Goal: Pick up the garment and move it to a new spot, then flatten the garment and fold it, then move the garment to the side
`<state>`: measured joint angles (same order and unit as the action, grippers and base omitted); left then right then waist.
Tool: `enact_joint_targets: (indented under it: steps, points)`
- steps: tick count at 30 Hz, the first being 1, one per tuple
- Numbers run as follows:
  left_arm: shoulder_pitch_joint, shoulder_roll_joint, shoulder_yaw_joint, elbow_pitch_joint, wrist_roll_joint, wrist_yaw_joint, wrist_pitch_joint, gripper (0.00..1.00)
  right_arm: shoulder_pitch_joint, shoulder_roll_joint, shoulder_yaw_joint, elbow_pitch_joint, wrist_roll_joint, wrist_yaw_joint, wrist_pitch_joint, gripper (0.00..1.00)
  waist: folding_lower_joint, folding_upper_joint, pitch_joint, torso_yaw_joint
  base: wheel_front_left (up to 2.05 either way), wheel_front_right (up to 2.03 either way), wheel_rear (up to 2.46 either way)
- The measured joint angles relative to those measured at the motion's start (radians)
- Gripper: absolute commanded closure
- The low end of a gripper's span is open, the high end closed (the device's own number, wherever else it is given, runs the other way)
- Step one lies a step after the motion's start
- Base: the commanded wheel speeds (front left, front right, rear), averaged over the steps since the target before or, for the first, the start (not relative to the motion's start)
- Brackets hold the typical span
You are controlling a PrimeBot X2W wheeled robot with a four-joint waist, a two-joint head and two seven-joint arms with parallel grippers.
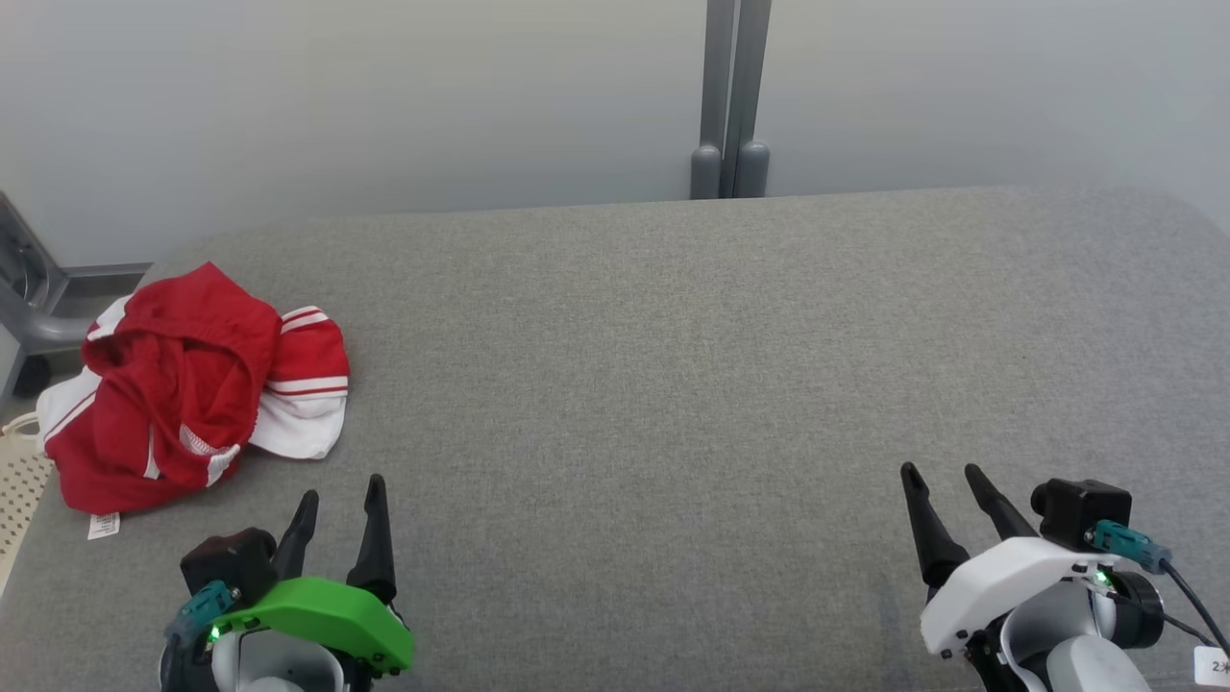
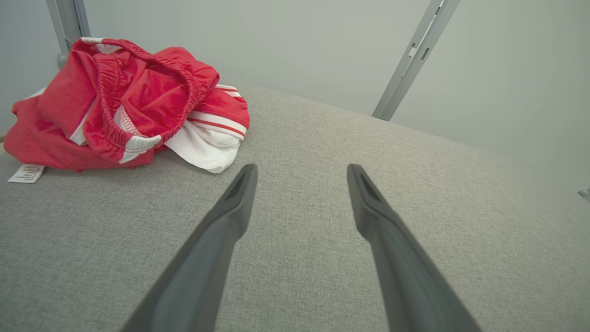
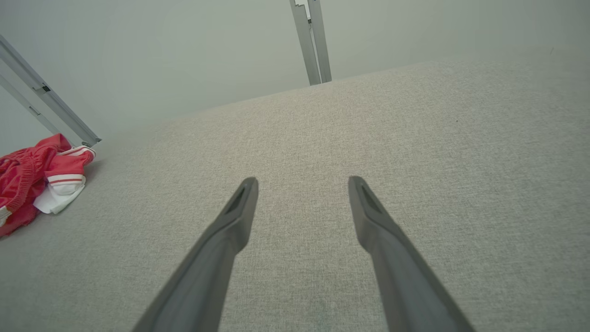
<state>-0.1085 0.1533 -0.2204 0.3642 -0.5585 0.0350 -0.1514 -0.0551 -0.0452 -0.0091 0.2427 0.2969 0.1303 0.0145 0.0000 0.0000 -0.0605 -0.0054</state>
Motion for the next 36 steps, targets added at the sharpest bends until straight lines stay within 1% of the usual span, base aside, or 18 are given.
enact_joint_targets:
  steps: [27, 36]
  points:
    - [-0.005, 0.028, -0.041, 0.005, 0.118, 0.033, -0.019, 0.00, -0.014, -0.003, 0.025, 0.026, -0.171, 0.000, -0.024, 0.00, 0.0000, 0.0000, -0.015, -0.002, 0.00, 0.00, 0.00]
    - [-0.005, 0.028, -0.049, 0.013, 0.116, 0.035, -0.022, 0.00, -0.014, -0.003, 0.030, 0.029, -0.176, 0.000, -0.021, 0.00, 0.0000, 0.0000, -0.018, -0.004, 0.00, 0.00, 0.00]
